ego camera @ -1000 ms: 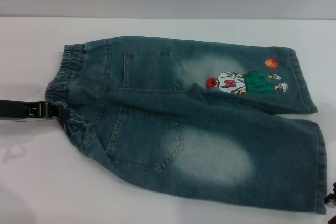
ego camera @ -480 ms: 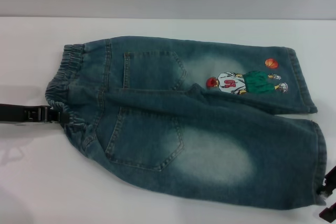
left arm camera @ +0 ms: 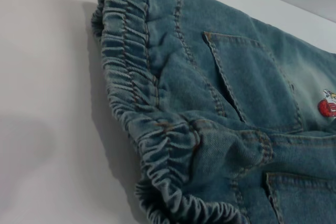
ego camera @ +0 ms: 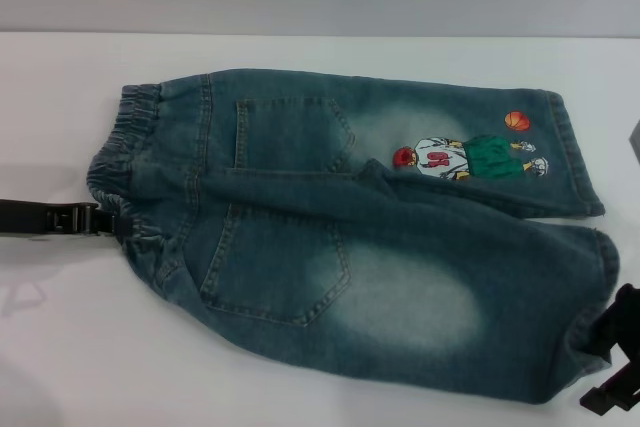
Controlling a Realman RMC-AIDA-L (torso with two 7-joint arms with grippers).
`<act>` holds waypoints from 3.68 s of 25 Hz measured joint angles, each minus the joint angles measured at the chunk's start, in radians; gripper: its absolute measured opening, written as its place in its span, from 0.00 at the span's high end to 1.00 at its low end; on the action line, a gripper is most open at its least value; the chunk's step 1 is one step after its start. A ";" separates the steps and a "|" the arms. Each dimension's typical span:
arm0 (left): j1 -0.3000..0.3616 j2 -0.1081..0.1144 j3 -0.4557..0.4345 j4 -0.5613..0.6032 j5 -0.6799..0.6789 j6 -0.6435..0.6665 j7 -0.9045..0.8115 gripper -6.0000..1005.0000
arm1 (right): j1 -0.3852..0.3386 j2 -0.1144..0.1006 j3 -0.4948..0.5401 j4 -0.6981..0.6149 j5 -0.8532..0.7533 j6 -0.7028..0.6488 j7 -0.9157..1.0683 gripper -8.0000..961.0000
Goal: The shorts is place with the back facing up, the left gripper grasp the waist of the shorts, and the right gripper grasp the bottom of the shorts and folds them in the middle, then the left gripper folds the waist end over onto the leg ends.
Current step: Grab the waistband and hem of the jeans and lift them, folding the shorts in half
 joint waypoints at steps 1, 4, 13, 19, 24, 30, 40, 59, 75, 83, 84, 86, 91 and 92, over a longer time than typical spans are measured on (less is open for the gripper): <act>0.001 0.000 0.000 0.000 0.000 0.002 0.000 0.86 | 0.000 0.002 -0.002 0.000 0.000 0.000 0.000 0.39; 0.003 0.002 0.000 0.000 0.000 0.005 0.000 0.86 | 0.000 0.005 -0.001 0.000 0.000 0.000 -0.001 0.40; 0.004 0.007 0.000 0.001 0.000 0.006 0.001 0.85 | -0.020 0.006 0.000 -0.038 0.000 0.009 -0.015 0.44; 0.001 0.013 -0.006 0.001 0.000 0.006 0.002 0.85 | -0.022 0.006 0.008 -0.039 0.000 0.010 -0.020 0.59; -0.003 0.017 -0.009 0.002 0.000 0.007 0.002 0.85 | -0.024 0.001 0.039 -0.040 0.000 0.010 -0.033 0.89; -0.006 0.017 -0.011 0.002 -0.014 0.007 0.002 0.85 | -0.026 -0.010 0.128 -0.037 0.032 -0.022 -0.087 0.97; 0.022 0.009 -0.011 0.002 -0.181 -0.021 0.070 0.84 | -0.072 -0.034 0.285 -0.042 0.196 -0.029 -0.197 0.97; 0.018 -0.034 -0.008 0.002 -0.364 -0.194 0.185 0.83 | -0.175 -0.001 0.437 -0.001 0.587 0.469 -0.309 0.97; -0.046 -0.056 -0.002 -0.086 -0.449 -0.421 0.280 0.83 | -0.161 0.028 0.435 0.098 0.621 0.709 -0.361 0.97; -0.062 -0.058 0.000 -0.094 -0.452 -0.495 0.287 0.83 | -0.155 0.023 0.434 0.176 0.635 0.803 -0.387 0.97; -0.063 -0.058 0.000 -0.094 -0.452 -0.499 0.287 0.82 | -0.154 0.023 0.431 0.181 0.635 0.810 -0.388 0.97; -0.066 -0.058 0.000 -0.094 -0.453 -0.508 0.287 0.82 | -0.153 0.023 0.419 0.186 0.632 0.823 -0.390 0.97; -0.072 -0.058 0.000 -0.094 -0.454 -0.520 0.287 0.82 | -0.152 0.022 0.384 0.197 0.629 0.870 -0.390 0.97; -0.073 -0.057 0.000 -0.094 -0.454 -0.521 0.287 0.82 | -0.151 0.022 0.379 0.198 0.629 0.880 -0.390 0.97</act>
